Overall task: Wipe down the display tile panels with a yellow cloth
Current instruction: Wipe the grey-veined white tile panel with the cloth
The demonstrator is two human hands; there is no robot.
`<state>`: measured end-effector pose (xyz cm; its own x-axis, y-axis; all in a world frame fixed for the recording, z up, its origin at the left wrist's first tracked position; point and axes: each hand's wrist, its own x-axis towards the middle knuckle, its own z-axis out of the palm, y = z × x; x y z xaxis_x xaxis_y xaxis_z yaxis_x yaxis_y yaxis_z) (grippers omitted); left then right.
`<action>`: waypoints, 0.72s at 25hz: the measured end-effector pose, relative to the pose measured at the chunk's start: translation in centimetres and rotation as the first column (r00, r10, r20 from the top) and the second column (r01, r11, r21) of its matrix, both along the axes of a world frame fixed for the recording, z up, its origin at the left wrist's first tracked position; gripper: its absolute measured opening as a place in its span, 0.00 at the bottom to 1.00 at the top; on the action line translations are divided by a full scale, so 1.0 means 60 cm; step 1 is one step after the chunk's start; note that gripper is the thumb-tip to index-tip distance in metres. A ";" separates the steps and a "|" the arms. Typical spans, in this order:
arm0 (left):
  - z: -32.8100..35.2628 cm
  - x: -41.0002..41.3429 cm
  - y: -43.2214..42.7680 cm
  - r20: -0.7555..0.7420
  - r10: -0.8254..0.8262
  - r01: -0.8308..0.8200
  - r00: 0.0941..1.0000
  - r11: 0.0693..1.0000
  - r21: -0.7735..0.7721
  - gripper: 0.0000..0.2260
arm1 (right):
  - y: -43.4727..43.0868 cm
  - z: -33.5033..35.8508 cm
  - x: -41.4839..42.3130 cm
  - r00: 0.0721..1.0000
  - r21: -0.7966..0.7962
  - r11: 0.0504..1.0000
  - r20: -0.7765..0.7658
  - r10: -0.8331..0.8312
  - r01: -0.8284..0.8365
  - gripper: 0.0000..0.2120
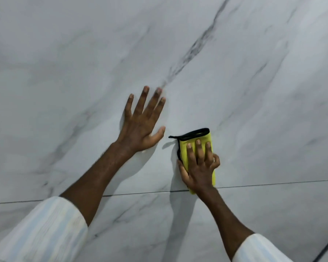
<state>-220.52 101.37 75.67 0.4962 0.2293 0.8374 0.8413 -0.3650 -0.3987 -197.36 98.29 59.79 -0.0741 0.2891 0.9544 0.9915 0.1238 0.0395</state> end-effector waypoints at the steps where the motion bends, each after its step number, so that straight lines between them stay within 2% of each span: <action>1: -0.031 -0.012 -0.003 -0.023 -0.003 0.002 1.000 1.000 -0.008 0.38 | 0.000 0.027 0.000 1.000 0.008 1.000 0.008 0.020 -0.020 0.33; 5: -0.117 -0.053 0.004 -0.069 0.038 -0.035 0.997 0.998 0.050 0.35 | 0.008 0.221 -0.028 0.994 0.101 0.989 -0.023 0.107 -0.104 0.31; 8: -0.116 -0.049 0.013 -0.048 0.011 -0.007 0.999 0.997 0.073 0.34 | 0.019 0.272 -0.052 0.995 0.171 0.982 -0.047 0.091 -0.082 0.31; 12: -0.124 -0.046 0.017 -0.038 -0.001 0.005 0.999 0.996 0.093 0.35 | 0.029 0.147 -0.060 0.994 0.199 0.976 -0.047 0.095 -0.083 0.31; 16: -0.121 -0.045 0.018 -0.050 0.026 -0.022 0.998 0.998 0.067 0.35 | 0.027 -0.035 -0.058 0.993 0.088 0.989 0.011 0.119 -0.119 0.35; 18: -0.115 -0.050 0.002 -0.067 0.009 -0.009 0.998 1.000 0.004 0.35 | 0.018 -0.101 -0.058 0.993 0.019 0.993 0.033 0.117 -0.118 0.38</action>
<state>-223.51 101.50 68.80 0.5495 0.2313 0.8028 0.8158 -0.3562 -0.4557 -200.84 99.35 53.71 -0.1367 0.2571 0.9567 0.9683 0.2384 0.0743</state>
